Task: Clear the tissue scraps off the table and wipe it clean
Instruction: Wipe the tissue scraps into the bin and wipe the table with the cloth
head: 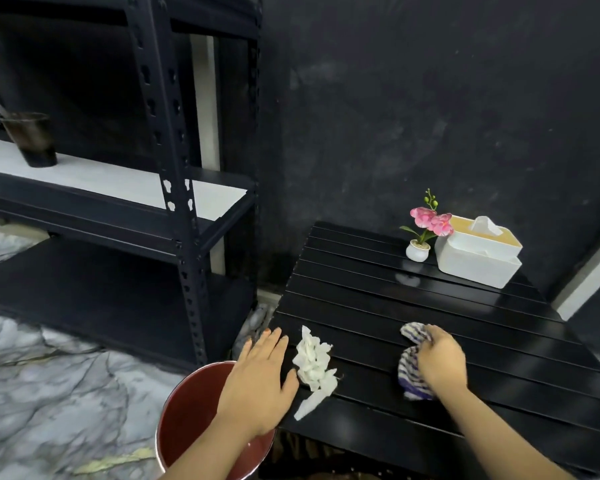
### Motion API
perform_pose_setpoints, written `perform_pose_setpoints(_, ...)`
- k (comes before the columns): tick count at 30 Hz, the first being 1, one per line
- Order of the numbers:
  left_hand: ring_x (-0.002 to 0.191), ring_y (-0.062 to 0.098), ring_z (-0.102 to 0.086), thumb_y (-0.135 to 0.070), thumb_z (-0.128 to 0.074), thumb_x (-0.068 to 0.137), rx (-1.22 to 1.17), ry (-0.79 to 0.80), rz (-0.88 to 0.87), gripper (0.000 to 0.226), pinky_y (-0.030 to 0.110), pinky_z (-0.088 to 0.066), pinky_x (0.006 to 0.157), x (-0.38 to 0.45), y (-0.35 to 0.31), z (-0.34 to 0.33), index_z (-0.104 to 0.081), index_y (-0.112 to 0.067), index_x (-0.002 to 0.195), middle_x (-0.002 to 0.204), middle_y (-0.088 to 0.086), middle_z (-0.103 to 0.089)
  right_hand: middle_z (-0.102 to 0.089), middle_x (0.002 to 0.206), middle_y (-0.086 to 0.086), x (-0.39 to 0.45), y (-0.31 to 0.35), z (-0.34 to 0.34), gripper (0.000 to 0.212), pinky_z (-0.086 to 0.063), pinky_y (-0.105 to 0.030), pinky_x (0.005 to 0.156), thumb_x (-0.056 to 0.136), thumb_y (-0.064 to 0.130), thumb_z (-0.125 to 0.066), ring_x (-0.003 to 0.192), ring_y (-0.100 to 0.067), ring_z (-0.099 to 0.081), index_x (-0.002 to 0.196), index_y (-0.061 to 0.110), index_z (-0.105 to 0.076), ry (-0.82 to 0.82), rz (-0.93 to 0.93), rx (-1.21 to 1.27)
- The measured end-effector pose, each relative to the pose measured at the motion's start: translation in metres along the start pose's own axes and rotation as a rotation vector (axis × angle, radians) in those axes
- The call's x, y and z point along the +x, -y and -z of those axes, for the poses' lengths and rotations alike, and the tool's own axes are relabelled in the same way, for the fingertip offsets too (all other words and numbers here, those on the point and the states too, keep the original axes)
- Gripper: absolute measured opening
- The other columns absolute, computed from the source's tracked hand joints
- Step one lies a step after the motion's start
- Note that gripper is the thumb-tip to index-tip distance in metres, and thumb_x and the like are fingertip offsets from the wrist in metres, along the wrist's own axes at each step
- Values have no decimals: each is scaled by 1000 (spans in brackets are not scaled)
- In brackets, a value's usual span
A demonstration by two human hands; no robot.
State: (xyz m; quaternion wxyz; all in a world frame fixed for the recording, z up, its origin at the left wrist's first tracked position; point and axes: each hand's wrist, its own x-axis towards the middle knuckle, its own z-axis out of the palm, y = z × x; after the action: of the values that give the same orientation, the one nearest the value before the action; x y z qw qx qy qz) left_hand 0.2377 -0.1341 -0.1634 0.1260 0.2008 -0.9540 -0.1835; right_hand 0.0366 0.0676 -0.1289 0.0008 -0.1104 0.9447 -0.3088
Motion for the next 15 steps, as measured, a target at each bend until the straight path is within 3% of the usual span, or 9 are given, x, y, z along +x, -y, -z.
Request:
perform_pose_setpoints(7, 143, 1, 3, -48, -28, 91, 0, -7, 2, 64, 20, 12, 112, 3, 0, -3, -13, -26, 149, 159, -11, -5, -51, 136, -14, 49, 32, -37, 40, -32, -33, 106, 92, 17, -50, 128, -29, -44, 130, 6, -47, 188, 252, -32)
perform_pose_setpoints(15, 132, -10, 13, -47, -31, 89, -29, 31, -2, 66, 18, 15, 109, 8, 2, -2, -10, -29, 148, 158, -15, -1, -51, 138, -4, 61, 87, -74, 37, -24, -24, 111, 90, 11, -52, 133, -16, -39, 127, 13, -53, 391, 503, 79)
